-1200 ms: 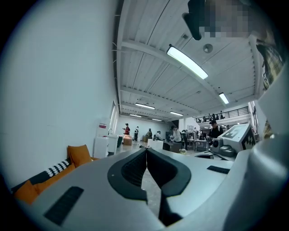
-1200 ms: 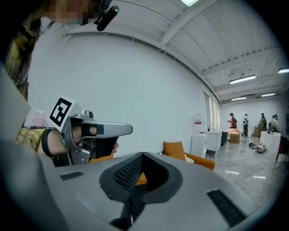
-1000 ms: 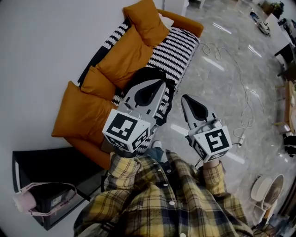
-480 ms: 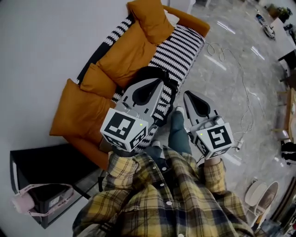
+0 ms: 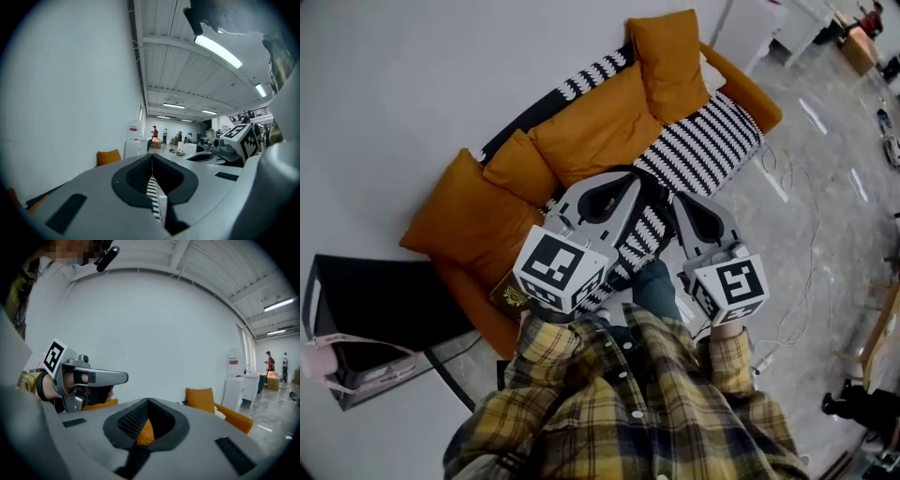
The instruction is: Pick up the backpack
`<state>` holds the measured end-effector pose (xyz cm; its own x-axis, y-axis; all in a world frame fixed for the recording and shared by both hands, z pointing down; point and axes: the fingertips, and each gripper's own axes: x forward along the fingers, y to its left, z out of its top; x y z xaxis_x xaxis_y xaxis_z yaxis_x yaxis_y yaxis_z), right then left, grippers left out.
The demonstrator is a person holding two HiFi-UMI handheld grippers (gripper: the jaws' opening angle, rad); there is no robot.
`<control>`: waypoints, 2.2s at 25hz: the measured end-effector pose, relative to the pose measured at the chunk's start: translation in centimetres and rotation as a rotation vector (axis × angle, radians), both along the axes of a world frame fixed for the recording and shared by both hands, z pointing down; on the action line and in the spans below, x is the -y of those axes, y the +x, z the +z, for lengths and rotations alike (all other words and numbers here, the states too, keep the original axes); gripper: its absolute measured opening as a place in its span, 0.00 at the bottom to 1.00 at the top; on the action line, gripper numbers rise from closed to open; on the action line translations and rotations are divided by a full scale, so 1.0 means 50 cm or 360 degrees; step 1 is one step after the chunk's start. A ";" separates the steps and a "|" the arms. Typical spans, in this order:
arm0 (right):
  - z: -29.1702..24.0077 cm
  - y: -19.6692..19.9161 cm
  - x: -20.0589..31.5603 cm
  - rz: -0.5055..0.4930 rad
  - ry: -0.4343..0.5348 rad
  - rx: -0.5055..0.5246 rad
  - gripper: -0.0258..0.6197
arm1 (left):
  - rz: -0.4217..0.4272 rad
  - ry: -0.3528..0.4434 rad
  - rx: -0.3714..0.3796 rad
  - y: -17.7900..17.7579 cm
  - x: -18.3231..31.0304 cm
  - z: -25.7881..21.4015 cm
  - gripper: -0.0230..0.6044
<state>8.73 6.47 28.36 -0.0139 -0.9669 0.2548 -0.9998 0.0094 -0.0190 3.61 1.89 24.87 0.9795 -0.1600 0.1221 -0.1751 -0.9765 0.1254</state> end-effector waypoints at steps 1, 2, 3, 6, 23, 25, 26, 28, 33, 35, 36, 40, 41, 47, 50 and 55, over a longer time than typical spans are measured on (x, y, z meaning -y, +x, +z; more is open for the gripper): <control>0.001 0.016 0.024 -0.0053 -0.0008 0.0001 0.06 | -0.0049 -0.0008 0.0007 0.013 0.021 0.002 0.07; 0.002 0.032 0.049 -0.0109 -0.0016 0.0007 0.06 | -0.0103 -0.0013 0.0018 0.026 0.042 0.003 0.07; 0.002 0.048 0.074 -0.0167 -0.0023 0.0017 0.06 | -0.0160 -0.0017 0.0030 0.039 0.063 0.002 0.07; -0.001 0.089 0.152 -0.0347 -0.0052 0.0045 0.06 | -0.0338 -0.0038 0.0052 0.070 0.127 -0.005 0.07; 0.091 0.075 0.381 -0.1175 -0.0238 0.0097 0.06 | -0.1170 -0.0216 0.0163 0.034 0.285 0.084 0.07; 0.100 0.058 0.387 -0.1213 -0.0246 0.0098 0.06 | -0.1218 -0.0226 0.0165 0.014 0.283 0.093 0.07; 0.103 0.050 0.387 -0.1228 -0.0251 0.0096 0.06 | -0.1241 -0.0234 0.0161 0.004 0.282 0.096 0.07; 0.108 0.037 0.384 -0.1243 -0.0261 0.0097 0.06 | -0.1273 -0.0247 0.0152 -0.014 0.278 0.101 0.07; 0.117 0.017 0.372 -0.1271 -0.0275 0.0068 0.06 | -0.1312 -0.0246 0.0144 -0.039 0.271 0.106 0.07; 0.125 0.016 0.365 -0.1267 -0.0287 0.0058 0.06 | -0.1312 -0.0250 0.0152 -0.041 0.264 0.114 0.07; 0.128 0.016 0.362 -0.1263 -0.0292 0.0056 0.06 | -0.1310 -0.0251 0.0161 -0.043 0.261 0.118 0.07; 0.143 0.013 0.356 -0.1265 -0.0308 0.0039 0.06 | -0.1312 -0.0262 0.0197 -0.050 0.254 0.140 0.07; 0.148 0.012 0.355 -0.1269 -0.0314 0.0033 0.06 | -0.1314 -0.0270 0.0202 -0.052 0.253 0.146 0.07; 0.204 0.012 0.358 -0.1293 -0.0392 -0.0012 0.06 | -0.1322 -0.0336 0.0279 -0.062 0.254 0.202 0.07; 0.240 0.013 0.363 -0.1308 -0.0428 -0.0037 0.06 | -0.1324 -0.0380 0.0299 -0.065 0.253 0.240 0.07; 0.306 0.007 0.362 -0.1346 -0.0496 -0.0073 0.07 | -0.1333 -0.0445 0.0352 -0.070 0.242 0.317 0.07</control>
